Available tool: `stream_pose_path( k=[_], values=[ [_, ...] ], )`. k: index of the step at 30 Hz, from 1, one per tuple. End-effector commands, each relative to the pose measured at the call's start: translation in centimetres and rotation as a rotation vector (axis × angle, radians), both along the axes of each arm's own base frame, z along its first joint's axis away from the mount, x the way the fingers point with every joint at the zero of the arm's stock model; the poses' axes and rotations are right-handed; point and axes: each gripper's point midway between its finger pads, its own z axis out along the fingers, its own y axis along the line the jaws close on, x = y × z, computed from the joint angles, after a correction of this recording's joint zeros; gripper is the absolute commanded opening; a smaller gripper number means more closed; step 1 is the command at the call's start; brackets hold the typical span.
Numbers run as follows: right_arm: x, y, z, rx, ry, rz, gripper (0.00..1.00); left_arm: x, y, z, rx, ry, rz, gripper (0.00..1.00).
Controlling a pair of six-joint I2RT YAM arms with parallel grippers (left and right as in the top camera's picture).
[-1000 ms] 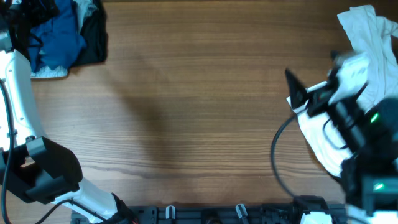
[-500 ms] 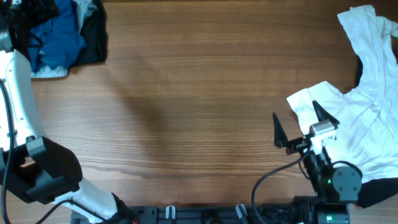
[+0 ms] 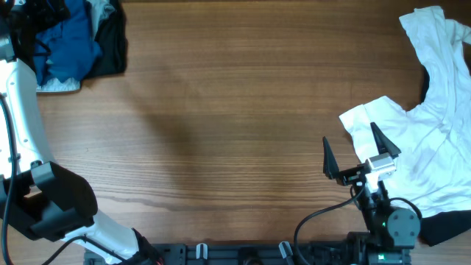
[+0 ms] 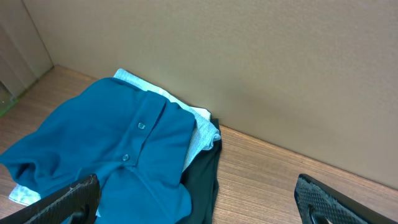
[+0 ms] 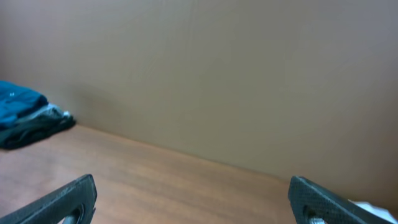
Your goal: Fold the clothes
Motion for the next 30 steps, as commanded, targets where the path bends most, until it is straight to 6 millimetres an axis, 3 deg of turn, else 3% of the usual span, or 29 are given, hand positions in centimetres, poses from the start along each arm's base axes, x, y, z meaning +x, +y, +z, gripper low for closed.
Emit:
stream_pose_path(
  k=[1,6,12,30],
  values=[
    [0.0,-0.1,-0.7,0.011,-0.007,-0.006,1.00,0.2,0.0,-0.5,-0.014,0.005,-0.005,1.00],
    [0.0,-0.1,-1.4,0.004,0.022,-0.008,1.00,0.2,0.0,-0.5,-0.014,0.005,-0.005,1.00],
    [0.5,-0.1,-5.5,0.008,0.194,-0.009,1.00,0.2,0.0,-0.5,-0.014,0.005,-0.005,1.00],
    [0.5,-0.1,-5.5,0.007,0.193,-0.012,1.00,0.2,0.0,-0.5,-0.014,0.005,-0.005,1.00]
  ],
)
